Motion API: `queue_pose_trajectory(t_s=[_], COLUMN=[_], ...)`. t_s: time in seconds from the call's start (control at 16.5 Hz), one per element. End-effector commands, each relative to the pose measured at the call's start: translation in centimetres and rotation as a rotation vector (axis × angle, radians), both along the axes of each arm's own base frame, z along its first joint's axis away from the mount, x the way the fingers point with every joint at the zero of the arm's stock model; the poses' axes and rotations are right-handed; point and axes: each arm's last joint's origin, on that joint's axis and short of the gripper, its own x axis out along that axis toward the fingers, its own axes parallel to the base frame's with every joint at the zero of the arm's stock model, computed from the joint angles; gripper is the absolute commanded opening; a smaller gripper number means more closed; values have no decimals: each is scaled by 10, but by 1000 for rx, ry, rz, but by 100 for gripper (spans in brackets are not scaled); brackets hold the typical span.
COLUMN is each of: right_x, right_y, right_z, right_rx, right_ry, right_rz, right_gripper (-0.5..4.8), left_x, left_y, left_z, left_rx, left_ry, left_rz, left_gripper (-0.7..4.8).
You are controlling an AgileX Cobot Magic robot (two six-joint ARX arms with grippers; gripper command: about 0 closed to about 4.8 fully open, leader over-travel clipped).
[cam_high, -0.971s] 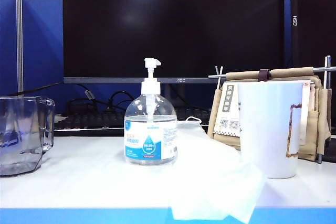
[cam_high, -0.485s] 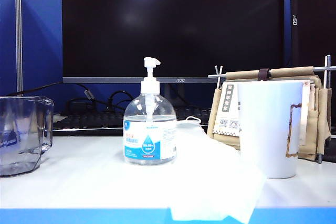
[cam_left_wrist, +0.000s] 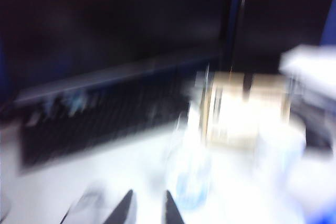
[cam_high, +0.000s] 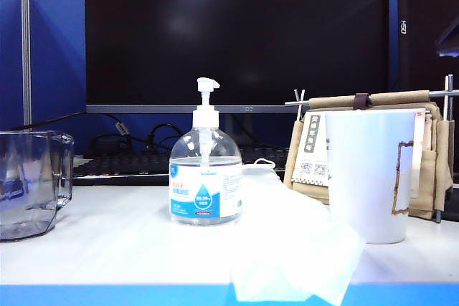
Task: Swap the positions of the transparent plastic cup and the white ceramic cup.
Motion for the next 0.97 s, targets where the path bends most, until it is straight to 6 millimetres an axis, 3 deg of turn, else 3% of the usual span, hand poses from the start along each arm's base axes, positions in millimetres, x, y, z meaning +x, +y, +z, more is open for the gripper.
queue_pose_trajectory(t_s=[0.06, 0.42, 0.79, 0.97], right_x=[4, 6, 7, 7], right_y=[1, -3, -3, -8], right_z=[-16, -58, -58, -58], right_rx=[70, 109, 102, 78], right_ry=[-40, 63, 57, 13], right_rz=[-54, -121, -138, -284], right_gripper=[-6, -6, -6, -6], left_x=[26, 56, 60, 60], left_y=[-17, -36, -38, -38], left_z=[-29, -105, -128, -128], left_rx=[-82, -113, -105, -103], left_ry=[-35, 50, 145, 148], left_rz=[-14, -18, -3, 4], left_gripper=[75, 74, 75, 75])
